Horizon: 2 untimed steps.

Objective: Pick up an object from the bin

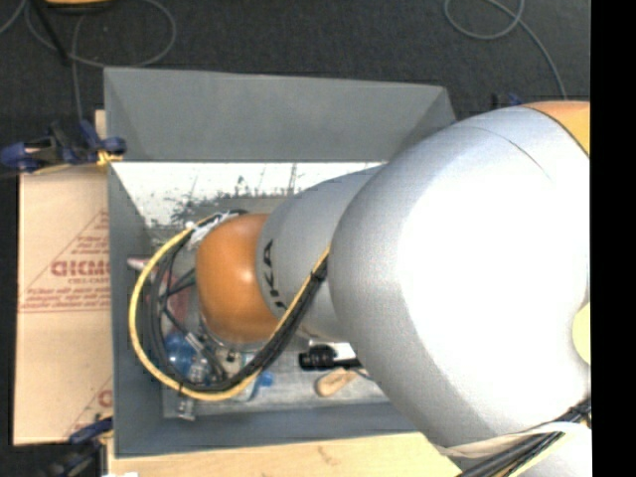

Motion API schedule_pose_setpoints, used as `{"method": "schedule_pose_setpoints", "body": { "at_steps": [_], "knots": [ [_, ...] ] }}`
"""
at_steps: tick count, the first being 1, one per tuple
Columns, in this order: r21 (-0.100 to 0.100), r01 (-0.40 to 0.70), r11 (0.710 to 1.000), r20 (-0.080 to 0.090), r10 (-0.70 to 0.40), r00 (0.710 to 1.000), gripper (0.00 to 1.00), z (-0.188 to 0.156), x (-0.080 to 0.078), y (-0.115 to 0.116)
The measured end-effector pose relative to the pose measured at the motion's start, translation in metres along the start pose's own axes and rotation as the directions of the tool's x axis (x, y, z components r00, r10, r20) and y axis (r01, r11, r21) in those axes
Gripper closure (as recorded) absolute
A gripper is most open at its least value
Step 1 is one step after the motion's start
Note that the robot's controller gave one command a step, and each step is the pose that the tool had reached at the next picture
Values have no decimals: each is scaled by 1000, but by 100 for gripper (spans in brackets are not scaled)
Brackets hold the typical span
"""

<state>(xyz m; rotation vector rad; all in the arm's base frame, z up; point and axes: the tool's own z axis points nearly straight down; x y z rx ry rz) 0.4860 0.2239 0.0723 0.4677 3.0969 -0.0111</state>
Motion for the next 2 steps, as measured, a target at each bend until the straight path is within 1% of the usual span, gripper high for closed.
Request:
{"method": "schedule_pose_setpoints", "body": {
  "at_steps": [1,2],
  "knots": [
    [4,0,1000,-11,0,1000,100,-10,3,-1],
    [2,2,1000,-15,-2,1000,100,-40,4,0]
  ]
}}
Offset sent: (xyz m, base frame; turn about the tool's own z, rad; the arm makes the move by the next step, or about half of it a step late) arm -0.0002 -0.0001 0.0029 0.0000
